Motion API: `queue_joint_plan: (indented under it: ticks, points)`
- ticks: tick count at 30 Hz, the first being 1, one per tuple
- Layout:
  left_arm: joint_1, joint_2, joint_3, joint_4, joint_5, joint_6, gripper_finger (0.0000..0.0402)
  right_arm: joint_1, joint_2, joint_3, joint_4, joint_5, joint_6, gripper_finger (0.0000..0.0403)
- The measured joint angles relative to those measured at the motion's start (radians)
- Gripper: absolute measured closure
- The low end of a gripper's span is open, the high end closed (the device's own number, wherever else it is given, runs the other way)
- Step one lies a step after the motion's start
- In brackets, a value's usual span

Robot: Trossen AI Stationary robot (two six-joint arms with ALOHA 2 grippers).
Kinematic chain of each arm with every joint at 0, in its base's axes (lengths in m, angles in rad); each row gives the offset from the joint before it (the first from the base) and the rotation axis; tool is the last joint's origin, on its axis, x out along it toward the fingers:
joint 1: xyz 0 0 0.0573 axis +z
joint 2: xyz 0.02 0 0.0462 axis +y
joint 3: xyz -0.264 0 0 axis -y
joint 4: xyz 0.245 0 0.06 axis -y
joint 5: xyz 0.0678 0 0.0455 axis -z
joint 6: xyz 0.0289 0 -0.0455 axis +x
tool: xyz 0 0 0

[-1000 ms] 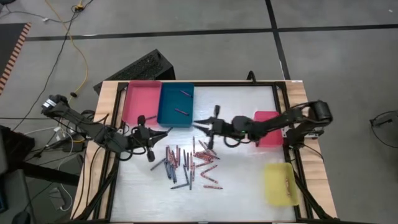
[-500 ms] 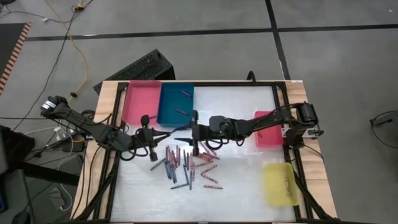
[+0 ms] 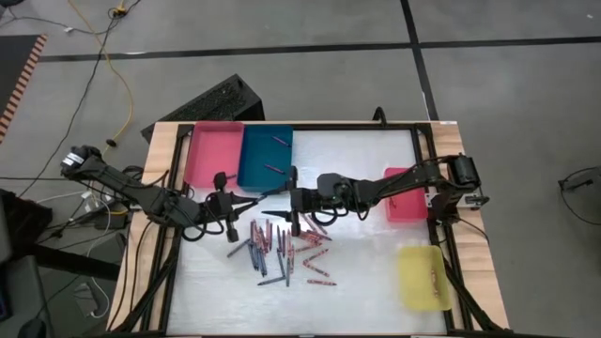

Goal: Sort crayons
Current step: Put the blue crayon into the large red bin

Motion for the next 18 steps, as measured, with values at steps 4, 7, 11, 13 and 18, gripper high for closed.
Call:
queue_joint_plan:
  ticks: [4,7,11,13,18]
  points:
    - [0.032,0.0,0.0,0.011,0.048,-0.001,0.0388,0.0,0.0,0.0,0.0,-0.003,0.0,0.0205]
    - [0.041,0.0,0.0,0.027,0.061,0.0,0.0388,-0.001,0.0,0.0,-0.003,-0.002,0.0,0.0217]
    - [0.045,0.0,0.0,0.03,0.089,0.0,0.0388,-0.001,0.0,0.0,-0.006,-0.002,0.001,0.0251]
    - [0.045,0.0,0.0,0.03,0.091,0.0,0.0388,-0.002,0.0,0.0,-0.007,-0.002,0.001,0.0275]
    - [0.045,0.0,0.0,0.03,0.091,-0.001,0.0388,-0.015,0.0,0.0,-0.009,-0.002,0.003,0.0345]
